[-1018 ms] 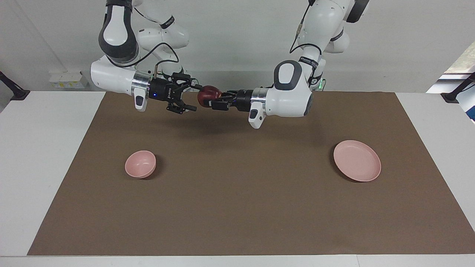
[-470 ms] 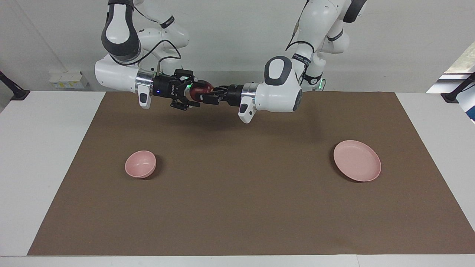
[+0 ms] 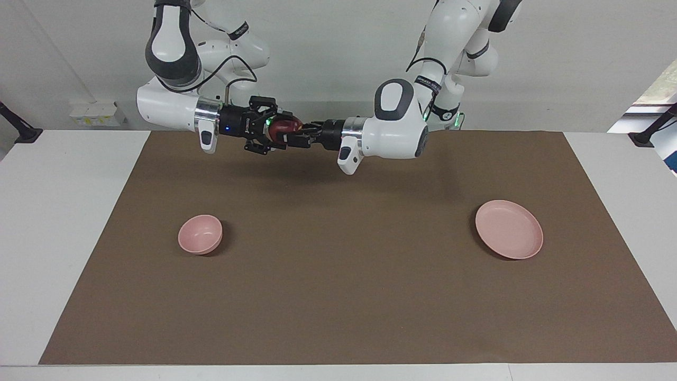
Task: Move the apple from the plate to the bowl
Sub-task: 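Close the right gripper on the apple held by the left gripper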
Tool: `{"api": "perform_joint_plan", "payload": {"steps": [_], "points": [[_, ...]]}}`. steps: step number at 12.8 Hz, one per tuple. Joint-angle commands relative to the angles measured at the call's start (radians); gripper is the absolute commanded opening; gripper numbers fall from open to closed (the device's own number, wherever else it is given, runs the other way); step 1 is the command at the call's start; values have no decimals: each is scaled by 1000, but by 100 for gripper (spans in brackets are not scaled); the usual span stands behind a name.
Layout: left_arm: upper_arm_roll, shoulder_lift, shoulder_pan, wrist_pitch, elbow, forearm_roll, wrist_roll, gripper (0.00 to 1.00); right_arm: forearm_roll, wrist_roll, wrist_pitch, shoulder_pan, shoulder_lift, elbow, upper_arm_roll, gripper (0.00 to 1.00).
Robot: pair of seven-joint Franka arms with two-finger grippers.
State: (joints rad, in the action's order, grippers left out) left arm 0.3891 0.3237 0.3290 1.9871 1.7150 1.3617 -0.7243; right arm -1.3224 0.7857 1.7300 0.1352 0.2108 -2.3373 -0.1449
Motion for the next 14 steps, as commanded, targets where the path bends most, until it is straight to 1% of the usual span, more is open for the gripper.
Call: {"api": "perform_joint_plan", "payload": {"steps": [1, 3, 4, 7, 8, 9, 11, 14], "points": [[-12, -31, 15, 18, 23, 28, -10, 0, 32, 29, -17, -19, 27, -25, 1, 98], [-12, -31, 15, 18, 25, 28, -12, 0, 34, 38, -20, -19, 27, -23, 1, 69], [-12, -32, 15, 16, 29, 28, -12, 0, 34, 40, -21, -19, 25, -23, 1, 59], [-12, -35, 16, 19, 29, 24, -9, 0, 34, 41, -27, -20, 24, -20, 1, 37], [-15, -35, 30, 31, 22, 5, 5, 49, 35, 43, -27, -20, 22, -17, 1, 35], [-13, -34, 33, 54, 20, -6, 2, 99, 35, 49, -27, -23, 22, -17, 1, 34], [-13, -34, 35, 65, 20, -6, 2, 100, 44, 53, -29, -31, 19, -14, -1, 33], [-18, -32, 32, 67, 18, -7, 3, 100, 115, 53, -67, -58, 6, 6, -1, 31]]}}
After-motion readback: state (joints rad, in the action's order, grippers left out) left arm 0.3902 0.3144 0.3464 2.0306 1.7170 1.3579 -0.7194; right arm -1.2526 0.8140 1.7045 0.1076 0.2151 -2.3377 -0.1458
